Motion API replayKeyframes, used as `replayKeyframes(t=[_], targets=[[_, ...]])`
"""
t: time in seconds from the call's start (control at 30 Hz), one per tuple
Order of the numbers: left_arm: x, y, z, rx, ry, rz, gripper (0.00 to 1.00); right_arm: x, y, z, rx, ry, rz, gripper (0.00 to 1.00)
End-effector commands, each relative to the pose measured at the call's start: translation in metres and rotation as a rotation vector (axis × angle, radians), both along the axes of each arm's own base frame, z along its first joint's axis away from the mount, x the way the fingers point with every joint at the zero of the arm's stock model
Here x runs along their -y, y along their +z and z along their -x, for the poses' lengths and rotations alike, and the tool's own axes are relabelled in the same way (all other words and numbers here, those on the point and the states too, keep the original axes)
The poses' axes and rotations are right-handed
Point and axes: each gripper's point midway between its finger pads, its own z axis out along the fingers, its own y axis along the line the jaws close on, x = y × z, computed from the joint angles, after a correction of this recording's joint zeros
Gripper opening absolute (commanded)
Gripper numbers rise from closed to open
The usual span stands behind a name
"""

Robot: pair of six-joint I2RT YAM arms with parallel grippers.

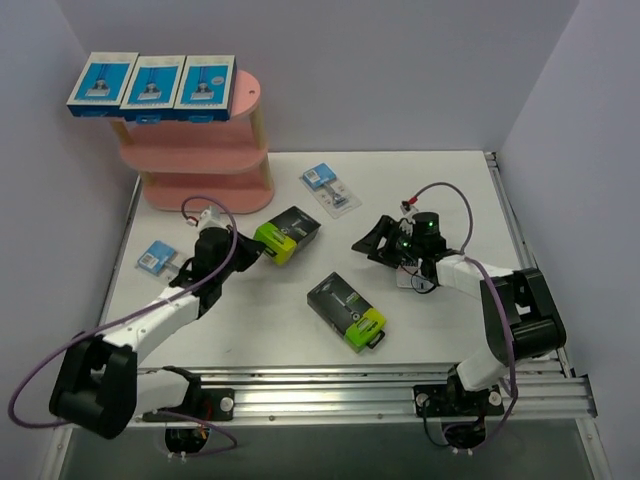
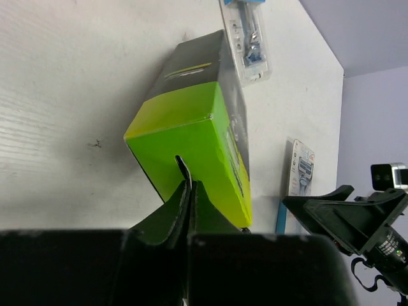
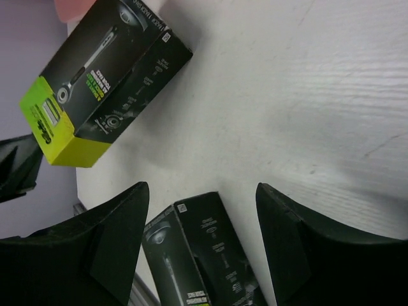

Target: Place and organize the shaving razors onto the shelf

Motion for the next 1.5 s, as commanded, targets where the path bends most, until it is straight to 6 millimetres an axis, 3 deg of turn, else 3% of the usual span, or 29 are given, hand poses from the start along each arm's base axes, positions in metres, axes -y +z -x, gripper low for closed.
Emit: replayKeyframes(t=[0.0,0.03,0.13,0.17,0.23,0.33,0.5,0.87,1.13,1.47], targets=[[-0.024,0.044,0.001,0.075,0.012,-0.108,0.02,-0.023,0.03,-0.003,0.072,0.031,-0.053,0.63],[-0.028,0.061,0.006,0.089,0.011,-0.121,0.02,-0.027,0.033,-0.004,0.082,0.033,-0.063,0.63],[-0.042,0.072,0.018,0.057,-0.026,-0.211,0.02,-0.034,0.036,-0.004,0.086,0.036,-0.084,0.63],[-0.043,0.09,0.016,0.076,-0.04,-0.216,0.02,-0.036,0.037,-0.003,0.087,0.039,-0.088,0.63],[-0.05,0.102,0.019,0.049,-0.06,-0.244,0.02,-0.038,0.037,-0.003,0.086,0.037,-0.094,0.63],[-0.057,0.103,0.026,-0.006,-0.089,-0.251,0.02,-0.041,0.035,-0.001,0.083,0.044,-0.094,0.63],[-0.062,0.125,0.033,-0.011,-0.133,-0.257,0.02,-0.042,0.032,0.005,0.076,0.053,-0.087,0.63],[-0.074,0.13,0.058,-0.089,-0.154,-0.315,0.02,-0.034,0.012,0.022,0.052,0.05,-0.06,0.63],[-0.071,0.119,0.065,-0.131,-0.176,-0.292,0.02,-0.031,0.013,0.022,0.064,0.041,-0.048,0.63],[-0.077,0.127,0.078,-0.131,-0.182,-0.326,0.02,-0.028,0.005,0.027,0.052,0.028,-0.04,0.63]])
